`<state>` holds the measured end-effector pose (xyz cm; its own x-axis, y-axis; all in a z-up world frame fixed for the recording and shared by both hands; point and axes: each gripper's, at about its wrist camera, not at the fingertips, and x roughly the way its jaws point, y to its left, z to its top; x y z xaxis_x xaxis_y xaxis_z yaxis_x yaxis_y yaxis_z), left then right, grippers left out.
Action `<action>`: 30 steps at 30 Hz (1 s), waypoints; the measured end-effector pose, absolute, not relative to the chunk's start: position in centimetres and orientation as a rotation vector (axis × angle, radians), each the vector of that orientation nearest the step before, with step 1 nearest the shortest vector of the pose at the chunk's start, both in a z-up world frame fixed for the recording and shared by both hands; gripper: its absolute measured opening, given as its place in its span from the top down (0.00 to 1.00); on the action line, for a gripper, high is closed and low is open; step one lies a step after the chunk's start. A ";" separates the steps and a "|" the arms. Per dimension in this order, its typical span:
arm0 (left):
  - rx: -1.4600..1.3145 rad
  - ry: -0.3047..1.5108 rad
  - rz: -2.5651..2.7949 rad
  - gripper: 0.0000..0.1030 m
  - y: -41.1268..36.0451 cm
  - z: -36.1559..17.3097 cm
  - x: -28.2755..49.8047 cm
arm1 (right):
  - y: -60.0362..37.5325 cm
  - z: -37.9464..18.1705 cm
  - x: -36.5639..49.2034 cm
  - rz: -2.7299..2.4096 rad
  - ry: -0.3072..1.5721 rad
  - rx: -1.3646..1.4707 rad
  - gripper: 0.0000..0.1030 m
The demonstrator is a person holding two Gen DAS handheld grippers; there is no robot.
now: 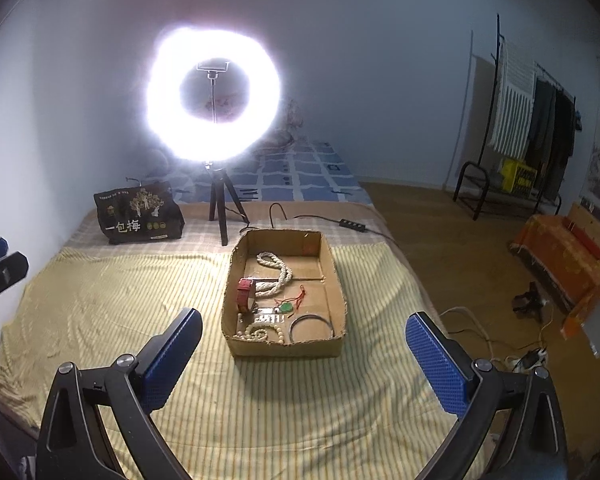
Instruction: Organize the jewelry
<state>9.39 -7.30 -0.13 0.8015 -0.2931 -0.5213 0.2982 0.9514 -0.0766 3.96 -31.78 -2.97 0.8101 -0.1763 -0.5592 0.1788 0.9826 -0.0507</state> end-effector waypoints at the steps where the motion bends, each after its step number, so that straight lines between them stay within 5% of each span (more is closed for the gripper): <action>1: 0.011 0.555 -0.313 0.10 -7.2 -0.1 9.3 | -31.6 -2.9 3.9 -0.197 0.594 -0.008 0.00; 13: 0.040 0.520 -0.265 0.00 -6.7 0.4 8.2 | -30.0 -2.2 3.6 -0.194 0.567 -0.074 0.00; 30: 0.040 0.529 -0.234 0.00 -6.5 0.4 7.8 | -29.6 -2.2 3.1 -0.190 0.552 -0.083 0.00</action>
